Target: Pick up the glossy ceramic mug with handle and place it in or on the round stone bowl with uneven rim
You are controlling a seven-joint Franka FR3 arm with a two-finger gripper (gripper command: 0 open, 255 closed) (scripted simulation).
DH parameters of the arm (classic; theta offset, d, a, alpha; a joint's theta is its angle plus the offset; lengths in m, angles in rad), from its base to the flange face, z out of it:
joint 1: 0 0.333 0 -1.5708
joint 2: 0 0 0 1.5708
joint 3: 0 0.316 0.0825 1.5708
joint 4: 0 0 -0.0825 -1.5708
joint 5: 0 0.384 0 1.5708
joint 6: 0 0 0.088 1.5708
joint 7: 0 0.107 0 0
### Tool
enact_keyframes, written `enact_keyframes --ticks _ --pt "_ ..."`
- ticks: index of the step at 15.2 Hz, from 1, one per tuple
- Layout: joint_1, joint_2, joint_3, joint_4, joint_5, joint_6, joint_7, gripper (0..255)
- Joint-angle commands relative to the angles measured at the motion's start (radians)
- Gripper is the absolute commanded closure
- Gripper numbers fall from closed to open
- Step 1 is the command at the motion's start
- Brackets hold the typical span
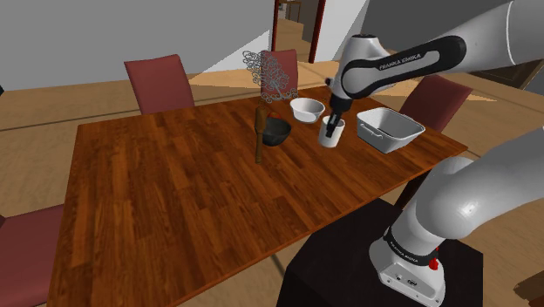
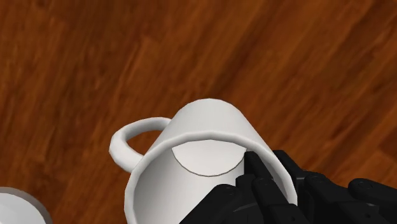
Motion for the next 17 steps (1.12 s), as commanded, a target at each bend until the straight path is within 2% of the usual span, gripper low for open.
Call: enact_keyframes --ticks 1,9,17 --pt "0.000 -0.012 0.003 0.023 0.002 -0.035 -0.002 255" --pt "0.002 -0.052 0.018 0.095 0.009 -0.147 -0.003 255" --pt "0.075 0.254 0.031 0.390 0.102 -0.143 0.015 255"
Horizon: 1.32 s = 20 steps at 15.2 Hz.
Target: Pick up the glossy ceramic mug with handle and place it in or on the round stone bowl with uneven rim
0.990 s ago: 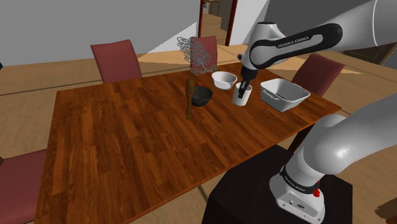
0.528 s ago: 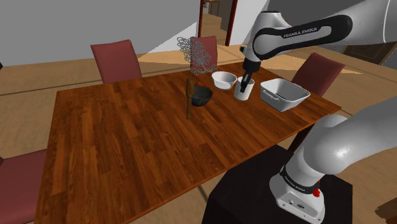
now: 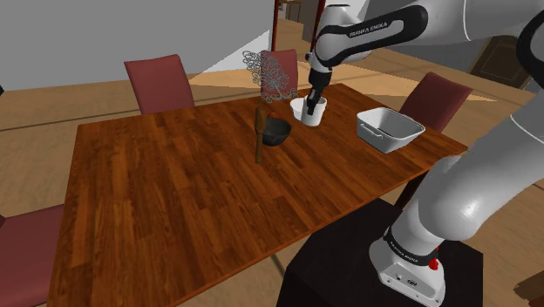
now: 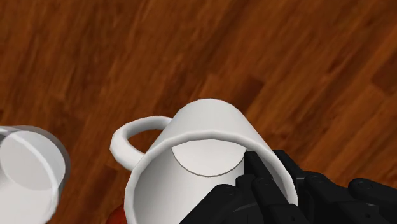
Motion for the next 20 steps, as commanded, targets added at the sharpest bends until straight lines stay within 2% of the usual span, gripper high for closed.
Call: enact_keyframes --ticks 1,6,12,20 --pt "0.013 0.063 0.005 0.068 0.020 -0.007 0.006 255" --pt "0.031 0.252 0.014 0.294 0.078 -0.052 0.004 255" --pt "0.029 0.484 0.027 0.611 0.139 -0.144 0.005 255" --pt "0.029 0.503 0.030 0.529 0.145 -0.044 0.002 255"
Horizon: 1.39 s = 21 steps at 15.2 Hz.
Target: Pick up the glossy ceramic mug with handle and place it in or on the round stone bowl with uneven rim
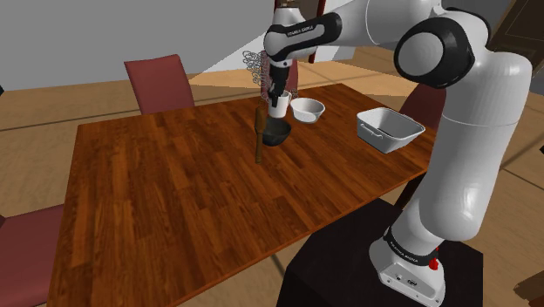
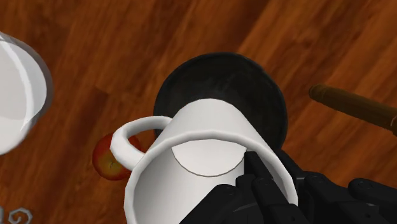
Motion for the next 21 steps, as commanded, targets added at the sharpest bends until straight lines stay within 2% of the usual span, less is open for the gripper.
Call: enact_keyframes --ticks 1,10,17,18,21 --pt "0.000 0.009 0.001 -0.014 0.003 0.024 0.000 255" --pt "-0.002 0.047 0.006 -0.085 0.015 0.131 -0.006 255" --pt "-0.002 0.048 0.006 -0.084 0.015 0.131 -0.007 255" --pt "-0.002 0.048 0.006 -0.084 0.015 0.131 -0.007 0" --pt "-0.002 0.048 0.006 -0.084 0.015 0.131 -0.006 0"
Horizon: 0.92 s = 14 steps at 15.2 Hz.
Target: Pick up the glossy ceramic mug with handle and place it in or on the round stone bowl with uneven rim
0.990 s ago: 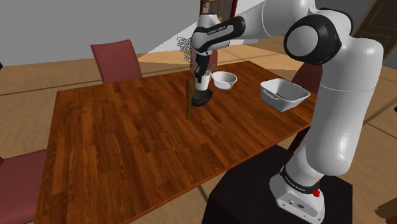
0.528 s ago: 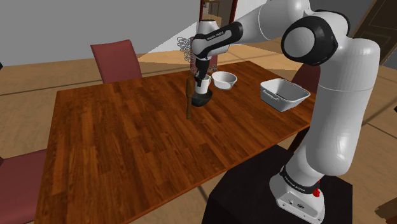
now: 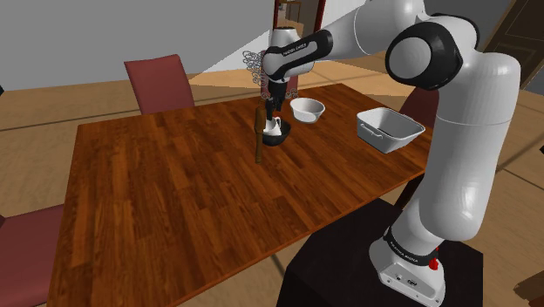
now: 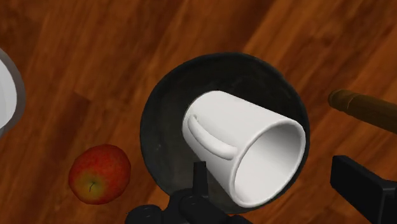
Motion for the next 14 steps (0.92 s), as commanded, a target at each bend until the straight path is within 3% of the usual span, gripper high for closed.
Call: enact_keyframes --ticks 1,6,14 --pt "0.000 0.000 0.000 0.000 0.000 0.000 0.000 0" --pt "0.006 -0.050 -0.005 0.060 -0.016 -0.109 0.010 0" --pt "0.006 -0.050 -0.005 0.060 -0.016 -0.109 0.010 0"
